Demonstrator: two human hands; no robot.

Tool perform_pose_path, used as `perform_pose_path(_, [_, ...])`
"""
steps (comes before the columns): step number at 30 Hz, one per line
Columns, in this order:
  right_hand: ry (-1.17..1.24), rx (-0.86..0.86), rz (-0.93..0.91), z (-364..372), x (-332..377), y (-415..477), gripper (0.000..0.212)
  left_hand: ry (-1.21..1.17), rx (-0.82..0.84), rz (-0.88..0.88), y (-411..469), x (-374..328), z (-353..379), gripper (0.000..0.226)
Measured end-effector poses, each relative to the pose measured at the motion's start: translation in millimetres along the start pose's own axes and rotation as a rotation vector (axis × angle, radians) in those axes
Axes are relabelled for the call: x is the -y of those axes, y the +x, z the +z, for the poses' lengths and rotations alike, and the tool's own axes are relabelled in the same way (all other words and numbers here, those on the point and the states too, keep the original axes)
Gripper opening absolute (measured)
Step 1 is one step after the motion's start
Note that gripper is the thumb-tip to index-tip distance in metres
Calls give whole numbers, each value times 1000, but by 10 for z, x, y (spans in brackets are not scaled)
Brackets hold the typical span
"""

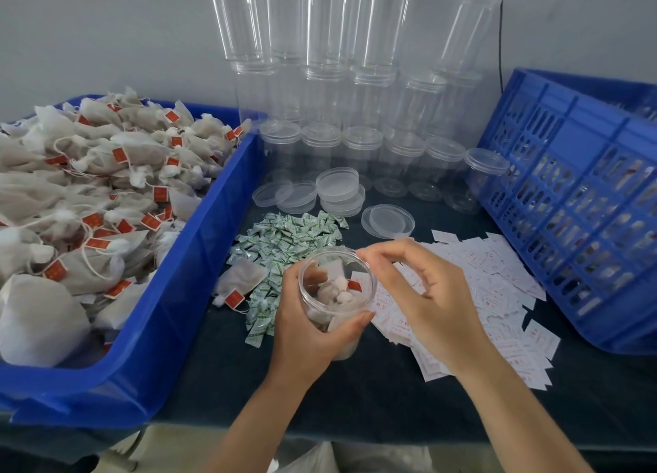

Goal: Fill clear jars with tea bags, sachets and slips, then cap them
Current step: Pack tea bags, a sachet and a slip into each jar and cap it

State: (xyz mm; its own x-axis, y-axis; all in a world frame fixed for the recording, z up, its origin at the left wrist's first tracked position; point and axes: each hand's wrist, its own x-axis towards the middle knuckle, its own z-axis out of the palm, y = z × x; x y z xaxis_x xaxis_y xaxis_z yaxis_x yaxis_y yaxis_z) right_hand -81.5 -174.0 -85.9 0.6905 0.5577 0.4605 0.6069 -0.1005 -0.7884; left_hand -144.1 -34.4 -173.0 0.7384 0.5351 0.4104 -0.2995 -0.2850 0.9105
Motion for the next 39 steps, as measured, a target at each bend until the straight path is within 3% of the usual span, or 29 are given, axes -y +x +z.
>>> perform_pose_path(3, [-97,-47,-94,104,-129,6,11,-4,0,-3,-6,-15,2,75])
perform_pose_path(6, [-30,-79,87,134,-376,139,14,2,-6,3,-6,-22,0,74])
perform_pose_path(11, [-190,311,312,305,-722,334,36,-3,-8,8,-1,-6,-1,78])
perform_pose_path(15, [-293,286,215,457,-823,311,12,-9,-14,8,2,-15,-1,78])
perform_pose_path(18, [-340,232,235,470,-887,301,11,1,-19,18,0,-17,0,76])
perform_pose_path(22, [-85,37,322,407,-780,300,30,2,-18,10,-6,-14,-1,78])
perform_pose_path(26, [160,-212,270,159,-449,408,22,8,-11,-1,-8,-4,-6,79])
perform_pose_path(29, [403,-171,219,27,-140,427,20,0,-13,-12,-1,-8,0,78])
perform_pose_path(31, [302,15,183,7,-1,380,19,-26,-9,-10,1,-21,8,76])
perform_pose_path(33, [27,153,148,40,52,327,18,-52,4,-5,1,-29,3,73])
perform_pose_path(36, [-271,160,40,94,51,299,13,-33,-1,-1,6,-43,-4,72])
perform_pose_path(39, [-449,59,-175,133,49,301,8,-30,-13,2,-3,-35,-1,75])
